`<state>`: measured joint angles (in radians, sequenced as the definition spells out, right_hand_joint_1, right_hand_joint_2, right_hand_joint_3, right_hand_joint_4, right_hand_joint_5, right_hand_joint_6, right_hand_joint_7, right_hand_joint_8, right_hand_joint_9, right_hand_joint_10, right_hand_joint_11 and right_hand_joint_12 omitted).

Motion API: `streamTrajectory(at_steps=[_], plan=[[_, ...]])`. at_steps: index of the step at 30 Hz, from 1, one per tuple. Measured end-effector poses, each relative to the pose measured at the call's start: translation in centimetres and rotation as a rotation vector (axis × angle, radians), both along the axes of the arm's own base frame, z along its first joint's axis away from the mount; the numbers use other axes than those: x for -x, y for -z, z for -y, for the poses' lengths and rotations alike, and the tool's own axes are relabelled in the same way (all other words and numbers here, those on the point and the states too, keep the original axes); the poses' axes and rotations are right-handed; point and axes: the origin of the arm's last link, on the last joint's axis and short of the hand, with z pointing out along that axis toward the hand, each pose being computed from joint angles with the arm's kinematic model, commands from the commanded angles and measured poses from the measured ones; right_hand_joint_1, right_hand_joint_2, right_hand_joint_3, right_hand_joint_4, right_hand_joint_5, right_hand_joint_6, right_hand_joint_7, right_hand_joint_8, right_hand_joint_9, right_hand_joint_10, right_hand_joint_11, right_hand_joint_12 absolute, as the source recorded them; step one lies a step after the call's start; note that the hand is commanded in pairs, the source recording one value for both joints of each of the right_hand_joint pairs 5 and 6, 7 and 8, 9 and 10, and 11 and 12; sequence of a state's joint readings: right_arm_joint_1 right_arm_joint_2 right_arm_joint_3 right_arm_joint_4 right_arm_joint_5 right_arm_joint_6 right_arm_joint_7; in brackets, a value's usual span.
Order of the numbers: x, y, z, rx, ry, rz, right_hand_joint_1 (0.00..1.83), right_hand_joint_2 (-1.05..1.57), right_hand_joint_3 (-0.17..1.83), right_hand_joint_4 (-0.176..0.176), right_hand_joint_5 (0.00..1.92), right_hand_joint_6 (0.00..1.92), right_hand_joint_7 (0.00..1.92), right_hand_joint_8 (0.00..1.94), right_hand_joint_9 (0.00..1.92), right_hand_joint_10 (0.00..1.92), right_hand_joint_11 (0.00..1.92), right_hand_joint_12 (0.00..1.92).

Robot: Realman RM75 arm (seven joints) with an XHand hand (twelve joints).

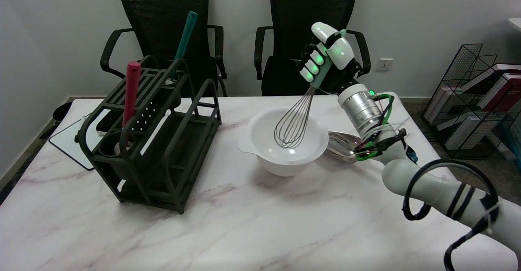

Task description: Place the whisk into the mixing bowl.

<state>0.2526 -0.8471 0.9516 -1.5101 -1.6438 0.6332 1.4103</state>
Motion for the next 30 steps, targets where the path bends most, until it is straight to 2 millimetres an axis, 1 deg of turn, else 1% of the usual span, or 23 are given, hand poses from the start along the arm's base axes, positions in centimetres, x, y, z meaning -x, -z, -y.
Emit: streamTrajectory(at_steps=[10, 15, 22, 30], plan=[[2.0, -0.9, 2.5, 0.044, 0.046, -0.012, 0.83, 1.55, 0.91, 0.000, 1.92, 1.92, 1.92, 1.92, 1.92, 1.92, 1.85, 1.85], [3.0, -1.4, 3.3, 0.080, 0.060, -0.013, 0.83, 1.52, 0.95, 0.000, 1.92, 1.92, 1.92, 1.92, 1.92, 1.92, 1.85, 1.85], [4.3, -2.0, 3.9, 0.134, 0.064, -0.011, 0.83, 1.50, 0.99, 0.000, 1.92, 1.92, 1.92, 1.92, 1.92, 1.92, 1.87, 1.87], [5.4, -2.4, 3.6, 0.196, 0.048, -0.005, 0.84, 1.47, 1.01, 0.000, 1.92, 1.92, 1.92, 1.92, 1.92, 1.92, 1.89, 1.89]])
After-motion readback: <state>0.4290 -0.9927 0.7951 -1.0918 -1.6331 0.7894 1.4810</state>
